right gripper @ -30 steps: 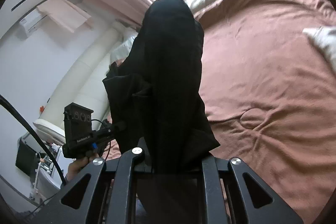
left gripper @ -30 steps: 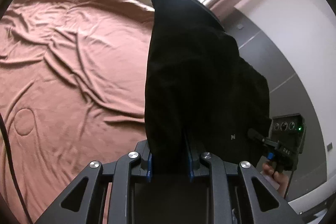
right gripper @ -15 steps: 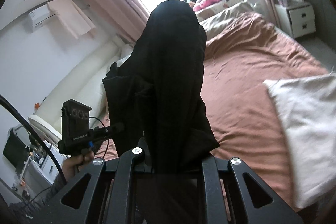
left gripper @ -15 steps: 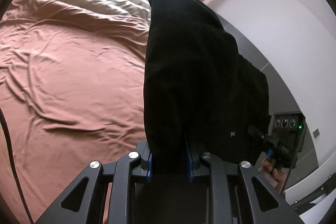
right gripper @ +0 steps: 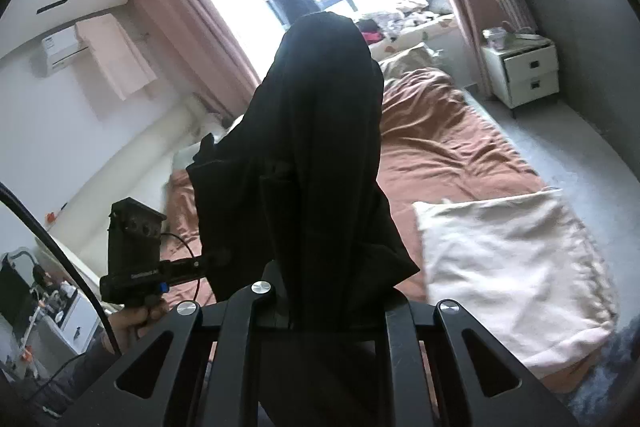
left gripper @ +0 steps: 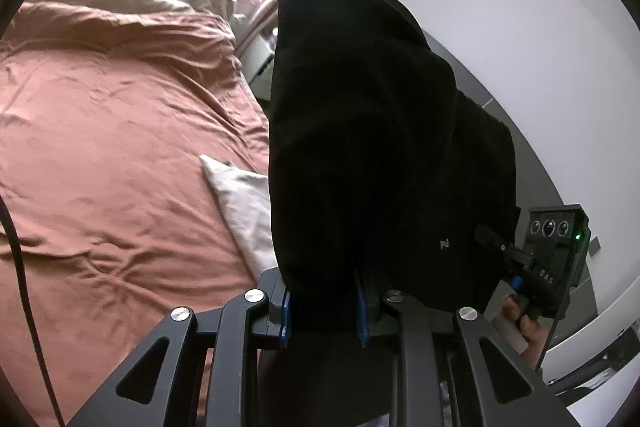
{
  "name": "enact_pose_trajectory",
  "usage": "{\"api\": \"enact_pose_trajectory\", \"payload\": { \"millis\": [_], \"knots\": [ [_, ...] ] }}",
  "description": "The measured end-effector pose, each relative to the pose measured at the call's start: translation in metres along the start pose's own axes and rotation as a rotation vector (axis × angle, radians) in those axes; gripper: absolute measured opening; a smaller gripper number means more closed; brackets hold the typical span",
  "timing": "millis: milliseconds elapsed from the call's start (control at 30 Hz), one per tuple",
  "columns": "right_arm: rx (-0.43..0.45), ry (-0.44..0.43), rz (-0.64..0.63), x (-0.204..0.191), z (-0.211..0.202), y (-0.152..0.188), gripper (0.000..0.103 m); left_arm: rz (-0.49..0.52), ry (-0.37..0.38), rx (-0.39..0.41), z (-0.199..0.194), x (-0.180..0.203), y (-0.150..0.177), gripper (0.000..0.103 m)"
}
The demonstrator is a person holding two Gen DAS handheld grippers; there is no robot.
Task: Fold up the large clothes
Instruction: 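Lift the folded black shirt with both grippers and carry it toward the cream pillow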
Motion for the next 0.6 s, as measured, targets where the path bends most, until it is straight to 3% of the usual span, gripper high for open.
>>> {"api": "enact_pose_trajectory", "payload": {
  "millis": [333,467,600],
  "knots": [
    [-0.042,0.096,0.031,0.03,-0.016,-0.019,0.011,-0.054,-0.001,-0.074,0.079,0.018,0.014,0.025],
    [-0.064,0.145,0.069,0.044,-0.007,-0.03,0.011,-0.091,0.002,-0.1,0.111,0.014,0.017,0.025],
    [-0.101,0.192,0.101,0.051,0.016,-0.037,0.012,-0.164,0.016,-0.175,0.153,-0.005,0.023,0.025]
  ]
}}
Point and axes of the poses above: each gripper's, at about its wrist camera, not at the fingertips, and z roughly the way its jaws point, x to its right, y to its underside, the point moved 6 cm from there along z, roughly the way its jaws point, and after that the axes turned 4 degrees about y, right-handed, at the moved point
